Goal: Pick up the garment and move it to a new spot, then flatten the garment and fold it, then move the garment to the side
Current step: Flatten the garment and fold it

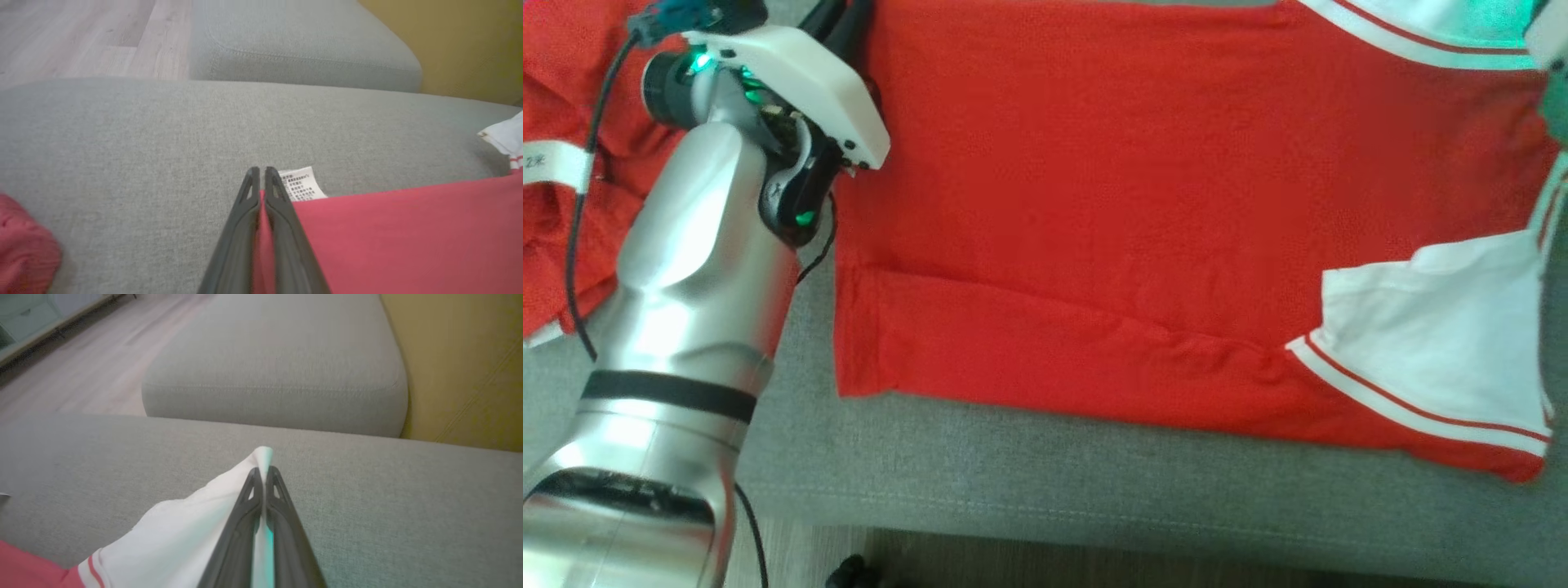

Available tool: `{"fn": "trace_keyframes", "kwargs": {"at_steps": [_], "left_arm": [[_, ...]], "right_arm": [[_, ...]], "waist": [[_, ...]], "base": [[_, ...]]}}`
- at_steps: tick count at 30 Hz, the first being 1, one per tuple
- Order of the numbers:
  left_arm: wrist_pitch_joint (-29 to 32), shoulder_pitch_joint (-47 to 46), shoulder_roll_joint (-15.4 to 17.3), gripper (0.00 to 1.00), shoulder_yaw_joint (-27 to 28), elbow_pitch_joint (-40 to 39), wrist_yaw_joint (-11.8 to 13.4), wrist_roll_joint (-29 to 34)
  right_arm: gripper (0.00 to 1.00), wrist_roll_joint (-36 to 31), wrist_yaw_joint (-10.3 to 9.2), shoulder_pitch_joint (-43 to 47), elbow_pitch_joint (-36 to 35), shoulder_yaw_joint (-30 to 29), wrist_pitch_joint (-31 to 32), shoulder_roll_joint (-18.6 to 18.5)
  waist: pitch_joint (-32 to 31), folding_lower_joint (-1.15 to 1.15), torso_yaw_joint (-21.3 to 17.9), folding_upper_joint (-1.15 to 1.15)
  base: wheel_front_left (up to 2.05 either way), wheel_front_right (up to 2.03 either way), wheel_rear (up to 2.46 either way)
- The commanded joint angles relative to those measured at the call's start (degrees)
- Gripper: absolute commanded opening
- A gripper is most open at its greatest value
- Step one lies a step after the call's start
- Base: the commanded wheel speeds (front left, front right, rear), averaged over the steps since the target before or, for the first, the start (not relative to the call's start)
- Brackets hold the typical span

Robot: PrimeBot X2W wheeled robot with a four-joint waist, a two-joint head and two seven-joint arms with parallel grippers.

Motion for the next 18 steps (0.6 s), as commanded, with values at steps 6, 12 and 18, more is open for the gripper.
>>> {"fn": "trace_keyframes", "kwargs": {"at_steps": [6, 12, 18], "left_arm": [[-1.71, 3.59, 4.83, 0.0, 1.98, -5.14, 0.36, -0.9], [-1.79, 11.19, 7.18, 0.0, 2.3, -11.68, 1.73, -1.5], [-1.15, 19.81, 8.93, 0.0, 2.86, -19.59, 3.91, -2.63]], "right_arm": [[0.0, 2.27, 0.22, 10.85, -13.94, -2.08, -3.58, -0.62], [0.0, 2.73, 0.22, 26.83, -26.26, -5.66, -4.13, 3.27], [0.0, 3.27, 0.22, 39.95, -32.44, -7.49, -3.88, 8.61]], "waist": [[-3.49, 0.0, -1.8, 0.0], [-6.15, 0.0, -3.18, 0.0], [-7.47, 0.0, -4.3, 0.0]], "base": [[0.0, 0.0, 0.0], [0.0, 0.0, 0.0], [0.0, 0.0, 0.0]]}}
